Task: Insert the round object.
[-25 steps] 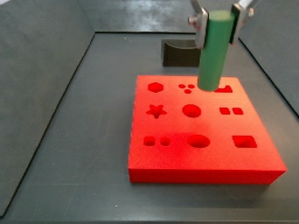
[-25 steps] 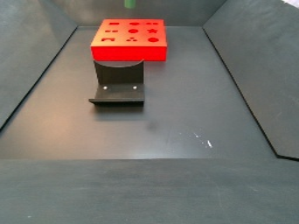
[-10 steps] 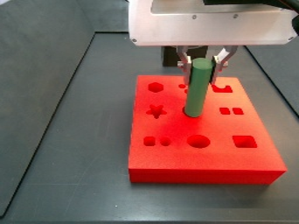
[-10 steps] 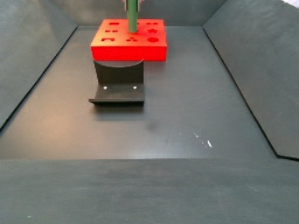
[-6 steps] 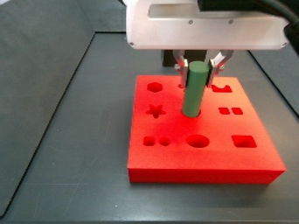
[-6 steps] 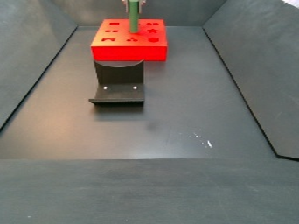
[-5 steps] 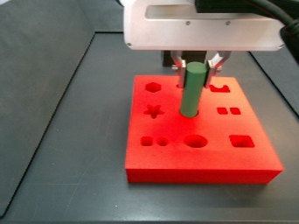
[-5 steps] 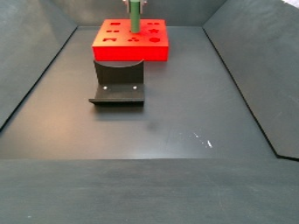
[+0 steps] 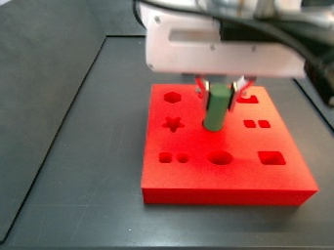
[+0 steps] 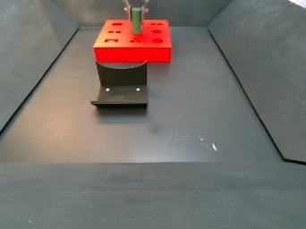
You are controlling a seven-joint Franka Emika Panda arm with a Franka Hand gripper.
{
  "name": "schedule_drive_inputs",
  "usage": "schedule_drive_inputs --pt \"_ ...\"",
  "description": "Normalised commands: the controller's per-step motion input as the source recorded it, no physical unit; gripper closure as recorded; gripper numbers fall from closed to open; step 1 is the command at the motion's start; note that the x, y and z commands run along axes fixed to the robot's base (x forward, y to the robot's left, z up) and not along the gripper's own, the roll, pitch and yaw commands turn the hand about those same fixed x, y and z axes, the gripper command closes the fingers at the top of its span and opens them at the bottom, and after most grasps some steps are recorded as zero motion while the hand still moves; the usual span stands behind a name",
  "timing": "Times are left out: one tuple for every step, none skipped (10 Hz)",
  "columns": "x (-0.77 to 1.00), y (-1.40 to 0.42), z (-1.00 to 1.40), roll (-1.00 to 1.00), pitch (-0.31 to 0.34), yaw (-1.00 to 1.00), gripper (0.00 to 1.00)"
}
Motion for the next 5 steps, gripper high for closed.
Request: schedule_drive_inputs --pt "0.46 -0.08 -0.88 0.17 0.080 -0.15 1.00" --pt "0.37 -0.05 -0.96 0.15 0.050 -0.15 1.00" --pt "0.28 -0.05 -0.95 0.18 0.003 -0.12 1.00" --pt "0.03 0.00 -0.26 0.02 0.006 -0.04 1.00" --pt "0.00 0.00 0.00 0.00 0.000 0.00 1.00"
